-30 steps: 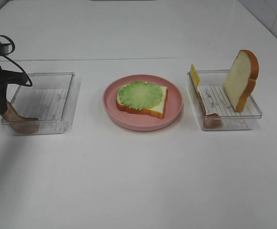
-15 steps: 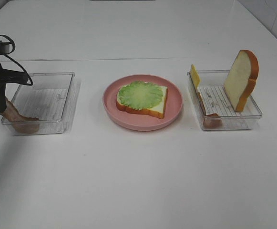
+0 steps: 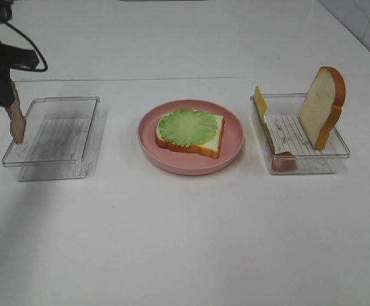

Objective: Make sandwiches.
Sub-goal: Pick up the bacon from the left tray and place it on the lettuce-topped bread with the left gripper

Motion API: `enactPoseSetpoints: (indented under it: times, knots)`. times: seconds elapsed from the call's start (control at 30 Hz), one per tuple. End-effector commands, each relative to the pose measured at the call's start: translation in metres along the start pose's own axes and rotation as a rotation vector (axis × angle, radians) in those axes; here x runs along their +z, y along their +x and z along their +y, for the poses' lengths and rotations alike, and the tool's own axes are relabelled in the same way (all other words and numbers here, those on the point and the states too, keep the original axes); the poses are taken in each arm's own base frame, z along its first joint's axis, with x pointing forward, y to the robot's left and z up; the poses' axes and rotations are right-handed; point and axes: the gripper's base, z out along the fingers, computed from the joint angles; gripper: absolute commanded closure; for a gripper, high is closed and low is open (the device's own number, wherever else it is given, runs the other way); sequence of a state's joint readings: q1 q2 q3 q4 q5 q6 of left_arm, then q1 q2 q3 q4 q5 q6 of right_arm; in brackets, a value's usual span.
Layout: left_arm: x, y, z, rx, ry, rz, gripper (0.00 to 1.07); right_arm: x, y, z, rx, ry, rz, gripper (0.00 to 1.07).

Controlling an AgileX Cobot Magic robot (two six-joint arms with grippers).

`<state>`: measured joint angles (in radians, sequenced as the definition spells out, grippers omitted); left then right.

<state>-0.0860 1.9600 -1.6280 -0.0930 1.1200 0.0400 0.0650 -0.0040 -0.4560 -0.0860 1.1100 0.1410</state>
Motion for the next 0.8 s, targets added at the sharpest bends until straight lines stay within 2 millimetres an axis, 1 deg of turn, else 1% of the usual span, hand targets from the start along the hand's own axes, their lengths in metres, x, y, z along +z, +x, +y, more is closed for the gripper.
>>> enactPoseSetpoints:
  times: [0.03, 0.07, 0.1, 0.13, 0.17, 0.2, 0.23, 0.27, 0.3, 0.33, 0.37, 0.4, 0.43, 0.47, 0.5, 0.53, 0.57, 0.6, 0.63, 0.67, 0.7, 0.73, 0.77, 0.8]
  knots:
    - [-0.035, -0.01, -0.023, 0.044, 0.038, -0.091, 1.07, -0.004, 0.002, -0.001, -0.002, 0.004, -0.04, 0.11]
    - [-0.035, -0.01, -0.023, 0.044, 0.038, -0.091, 1.07, -0.004, 0.002, -0.001, -0.002, 0.004, -0.04, 0.11]
    - [-0.042, -0.013, -0.028, 0.05, 0.053, -0.109, 1.07, -0.004, 0.002, -0.001, -0.002, 0.004, -0.04, 0.11]
    - [-0.055, -0.019, -0.04, 0.062, 0.087, -0.152, 1.07, -0.004, 0.002, -0.001, -0.002, 0.004, -0.04, 0.11]
    - [-0.055, -0.019, -0.04, 0.062, 0.087, -0.152, 1.07, -0.004, 0.002, -0.001, -0.002, 0.004, -0.04, 0.11]
    - [-0.061, -0.022, -0.046, 0.07, 0.104, -0.18, 1.07, -0.004, 0.002, -0.001, -0.002, 0.004, -0.04, 0.11]
    - [-0.073, -0.029, -0.06, 0.083, 0.155, -0.237, 1.07, -0.004, 0.002, -0.001, -0.002, 0.004, -0.04, 0.11]
    - [-0.073, -0.029, -0.06, 0.083, 0.155, -0.237, 1.07, -0.004, 0.002, -0.001, -0.002, 0.004, -0.04, 0.11]
    - [-0.081, -0.035, -0.072, 0.093, 0.205, -0.277, 1.07, -0.004, 0.002, -0.001, -0.002, 0.004, -0.04, 0.11]
    - [-0.081, -0.038, -0.078, 0.093, 0.236, -0.282, 1.07, -0.004, 0.002, -0.001, -0.002, 0.004, -0.04, 0.11]
    - [-0.081, -0.038, -0.078, 0.093, 0.236, -0.282, 1.07, -0.004, 0.002, -0.001, -0.002, 0.004, -0.04, 0.11]
    - [-0.081, -0.044, -0.091, 0.107, 0.299, -0.298, 1.07, -0.004, 0.002, -0.001, -0.002, 0.004, -0.04, 0.11]
    - [-0.081, -0.044, -0.091, 0.107, 0.299, -0.298, 1.07, -0.004, 0.002, -0.001, -0.002, 0.004, -0.04, 0.11]
    - [-0.082, -0.047, -0.098, 0.119, 0.325, -0.307, 1.07, -0.004, 0.002, -0.001, -0.002, 0.004, -0.04, 0.11]
    - [-0.077, -0.052, -0.111, 0.142, 0.377, -0.306, 1.07, -0.004, 0.002, -0.001, -0.002, 0.004, -0.04, 0.11]
    - [-0.077, -0.052, -0.111, 0.142, 0.377, -0.306, 1.07, -0.004, 0.002, -0.001, -0.002, 0.004, -0.04, 0.11]
    - [-0.067, -0.057, -0.127, 0.163, 0.433, -0.297, 1.07, -0.004, 0.002, -0.001, -0.002, 0.004, -0.04, 0.11]
    - [-0.067, -0.057, -0.127, 0.163, 0.433, -0.297, 1.07, -0.004, 0.002, -0.001, -0.002, 0.004, -0.04, 0.11]
    - [-0.064, -0.059, -0.133, 0.172, 0.46, -0.293, 1.07, -0.004, 0.002, -0.001, -0.002, 0.004, -0.04, 0.11]
    - [-0.049, -0.063, -0.146, 0.191, 0.514, -0.272, 1.07, -0.004, 0.002, -0.001, -0.002, 0.004, -0.04, 0.11]
    - [-0.049, -0.063, -0.146, 0.191, 0.514, -0.272, 1.07, -0.004, 0.002, -0.001, -0.002, 0.004, -0.04, 0.11]
    - [-0.035, -0.066, -0.159, 0.199, 0.57, -0.249, 1.07, -0.004, 0.002, -0.001, -0.002, 0.004, -0.04, 0.11]
    - [-0.03, -0.066, -0.165, 0.207, 0.589, -0.241, 1.07, -0.004, 0.002, -0.001, -0.002, 0.004, -0.04, 0.11]
    - [-0.03, -0.066, -0.165, 0.207, 0.589, -0.241, 1.07, -0.004, 0.002, -0.001, -0.002, 0.004, -0.04, 0.11]
